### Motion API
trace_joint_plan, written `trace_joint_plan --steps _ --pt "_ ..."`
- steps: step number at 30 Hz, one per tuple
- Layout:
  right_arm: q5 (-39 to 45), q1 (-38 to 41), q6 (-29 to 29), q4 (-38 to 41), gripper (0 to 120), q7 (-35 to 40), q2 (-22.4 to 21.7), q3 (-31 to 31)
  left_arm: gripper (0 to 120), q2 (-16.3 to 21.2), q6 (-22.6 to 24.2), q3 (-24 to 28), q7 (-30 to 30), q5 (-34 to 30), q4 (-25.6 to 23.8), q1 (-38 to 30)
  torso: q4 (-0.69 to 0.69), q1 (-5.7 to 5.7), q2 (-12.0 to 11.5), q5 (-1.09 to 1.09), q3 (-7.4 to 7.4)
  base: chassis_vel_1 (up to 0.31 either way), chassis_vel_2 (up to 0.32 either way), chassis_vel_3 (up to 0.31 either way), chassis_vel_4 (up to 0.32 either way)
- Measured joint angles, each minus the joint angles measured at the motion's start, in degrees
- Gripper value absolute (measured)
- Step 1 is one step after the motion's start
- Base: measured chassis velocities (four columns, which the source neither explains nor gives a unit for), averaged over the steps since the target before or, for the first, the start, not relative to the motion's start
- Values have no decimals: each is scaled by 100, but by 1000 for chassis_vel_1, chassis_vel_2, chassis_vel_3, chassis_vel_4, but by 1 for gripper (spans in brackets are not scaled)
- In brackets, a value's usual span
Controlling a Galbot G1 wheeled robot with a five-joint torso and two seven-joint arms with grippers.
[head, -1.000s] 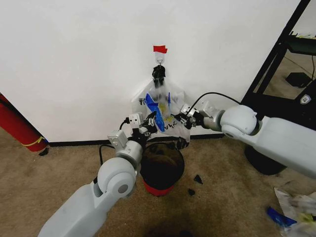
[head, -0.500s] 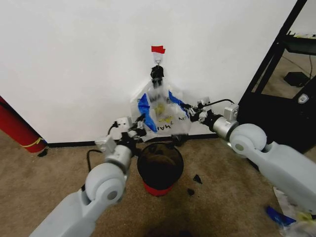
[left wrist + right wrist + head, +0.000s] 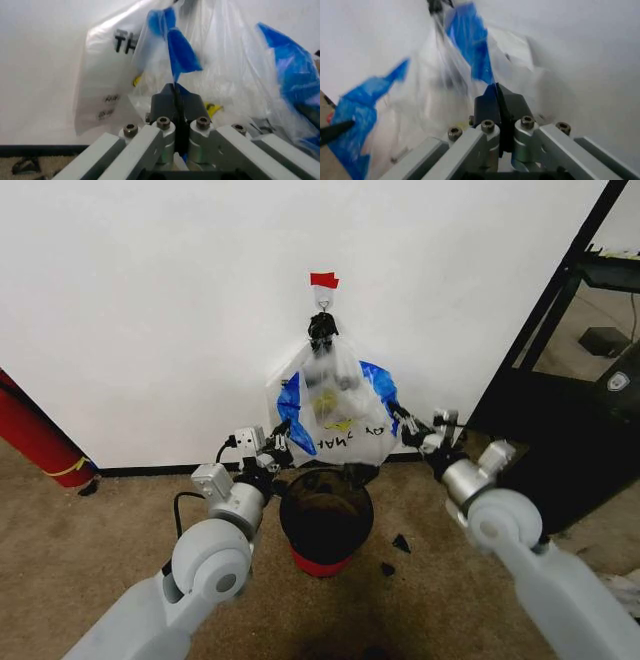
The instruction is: Pick up the garbage bag from the wall and place it over the trash bin.
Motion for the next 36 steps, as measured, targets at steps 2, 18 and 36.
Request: trace_joint_plan --steps 2,18,36 --pt "-175 -339 47 35 0 -58 117 185 0 67 5 20 6 -9 -54 84 -3 0 0 2 0 0 0 0 0" --pt "-570 -1536 275 437 0 -288 517 903 0 326 -87 -366 152 218 -557 1243 1 0 0 2 0 0 0 0 0" --pt "-818 -2227 344 761 0 -452 568 1045 0 399 -176 -530 274 593 -945 2073 1 0 0 1 1 0 0 0 0"
